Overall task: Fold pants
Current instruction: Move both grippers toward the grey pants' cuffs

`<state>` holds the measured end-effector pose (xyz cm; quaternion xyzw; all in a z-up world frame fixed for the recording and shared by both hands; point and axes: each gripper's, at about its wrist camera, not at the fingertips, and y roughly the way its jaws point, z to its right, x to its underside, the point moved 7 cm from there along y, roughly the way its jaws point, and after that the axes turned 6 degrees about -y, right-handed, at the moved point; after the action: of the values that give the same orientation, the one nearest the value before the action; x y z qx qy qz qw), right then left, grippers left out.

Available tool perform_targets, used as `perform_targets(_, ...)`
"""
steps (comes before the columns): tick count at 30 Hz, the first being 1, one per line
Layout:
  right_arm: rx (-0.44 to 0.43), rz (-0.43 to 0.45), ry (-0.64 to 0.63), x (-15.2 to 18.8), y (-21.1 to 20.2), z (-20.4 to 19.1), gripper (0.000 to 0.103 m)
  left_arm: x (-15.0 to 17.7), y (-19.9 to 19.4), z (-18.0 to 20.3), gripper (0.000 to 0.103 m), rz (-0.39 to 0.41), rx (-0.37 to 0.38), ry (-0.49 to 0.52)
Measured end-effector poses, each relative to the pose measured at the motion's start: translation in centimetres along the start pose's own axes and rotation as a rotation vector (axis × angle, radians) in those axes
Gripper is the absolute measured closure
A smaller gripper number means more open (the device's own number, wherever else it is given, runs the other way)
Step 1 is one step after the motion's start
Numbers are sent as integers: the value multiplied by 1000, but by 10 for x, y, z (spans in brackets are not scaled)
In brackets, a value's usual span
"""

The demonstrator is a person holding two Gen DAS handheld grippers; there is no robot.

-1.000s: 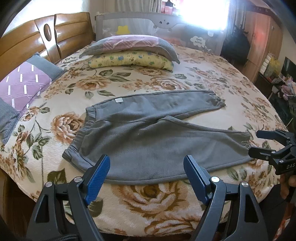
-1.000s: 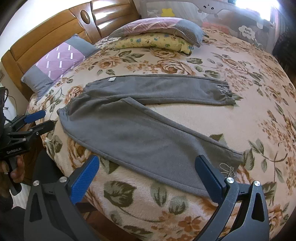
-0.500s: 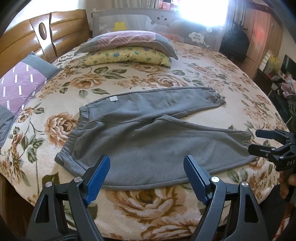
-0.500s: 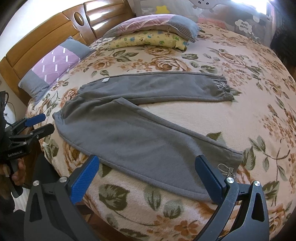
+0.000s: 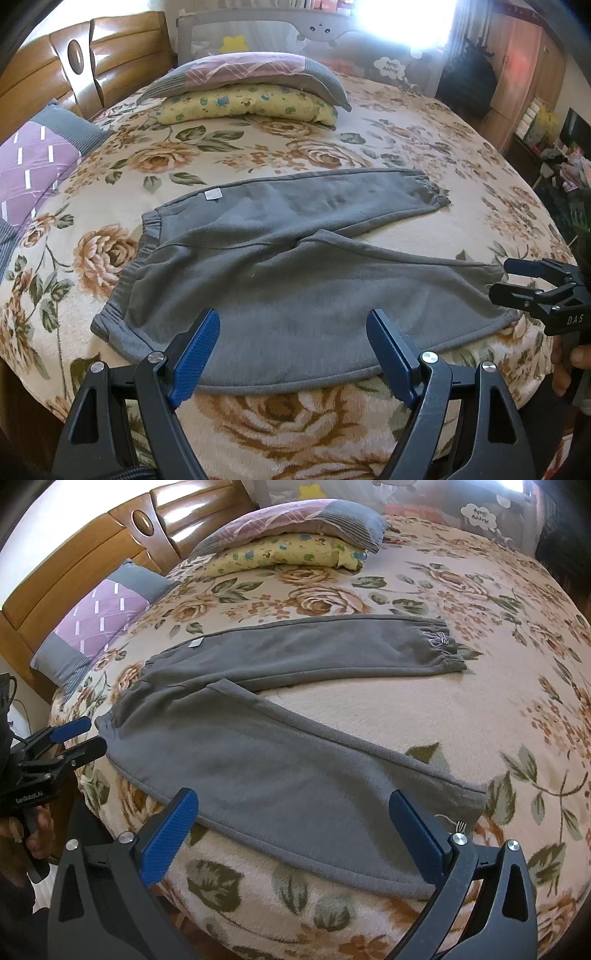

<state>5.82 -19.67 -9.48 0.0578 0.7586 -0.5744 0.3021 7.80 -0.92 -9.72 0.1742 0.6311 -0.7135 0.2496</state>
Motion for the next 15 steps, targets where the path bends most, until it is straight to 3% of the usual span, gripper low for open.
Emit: perform_targets(15, 4, 1, -5, -3, 5, 3, 0, -5, 9, -1, 21, -18, 0, 2)
